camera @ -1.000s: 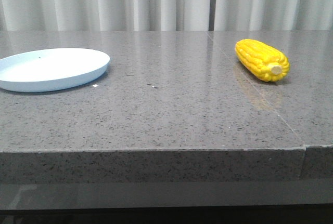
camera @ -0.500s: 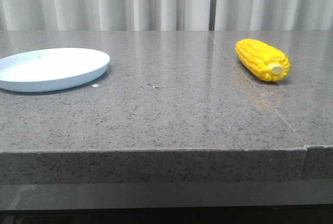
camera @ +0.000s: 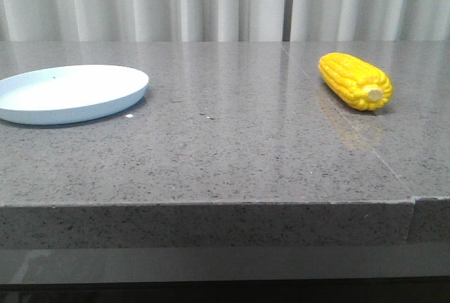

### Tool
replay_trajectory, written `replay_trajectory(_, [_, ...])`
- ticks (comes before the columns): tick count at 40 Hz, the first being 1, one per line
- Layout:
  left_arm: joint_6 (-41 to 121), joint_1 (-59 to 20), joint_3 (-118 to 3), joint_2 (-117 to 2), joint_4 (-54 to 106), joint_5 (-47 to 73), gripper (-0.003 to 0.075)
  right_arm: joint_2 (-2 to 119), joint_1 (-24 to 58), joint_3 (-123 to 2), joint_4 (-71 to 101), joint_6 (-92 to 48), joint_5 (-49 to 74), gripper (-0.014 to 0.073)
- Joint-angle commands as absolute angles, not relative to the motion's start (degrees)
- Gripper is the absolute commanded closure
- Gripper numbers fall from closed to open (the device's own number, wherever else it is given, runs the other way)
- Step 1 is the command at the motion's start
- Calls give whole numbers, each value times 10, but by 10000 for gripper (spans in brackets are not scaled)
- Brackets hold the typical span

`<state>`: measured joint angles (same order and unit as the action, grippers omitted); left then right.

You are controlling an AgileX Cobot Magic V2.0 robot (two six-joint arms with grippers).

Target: Place corn on plate with both arms

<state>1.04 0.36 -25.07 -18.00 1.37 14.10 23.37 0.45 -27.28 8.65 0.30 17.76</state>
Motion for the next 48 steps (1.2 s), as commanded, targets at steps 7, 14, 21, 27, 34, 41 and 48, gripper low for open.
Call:
replay_trajectory(7, [5,5,-270,-189,16,90,98,241,2,-293,90,0,126,-72])
replay_trajectory(14, [5,5,-270,-189,16,87,95,241,2,-293,90,0,127,-50])
replay_trajectory(21, [5,3,-270,-221,16,85,138,241,2,-293,90,0,127,-50])
replay_trajectory(27, [5,-6,-292,-315,33,91,167,241,2,-293,90,0,127,-50])
replay_trajectory(34, [5,-39,-375,-450,33,161,167,241,2,-293,90,0,127,-50])
replay_trajectory(41, [0,-64,-493,-605,33,276,167,241,2,-293,90,0,127,-50])
replay_trajectory(48, [-18,-64,-627,-760,33,406,167,241,2,-293,90,0,127,-50])
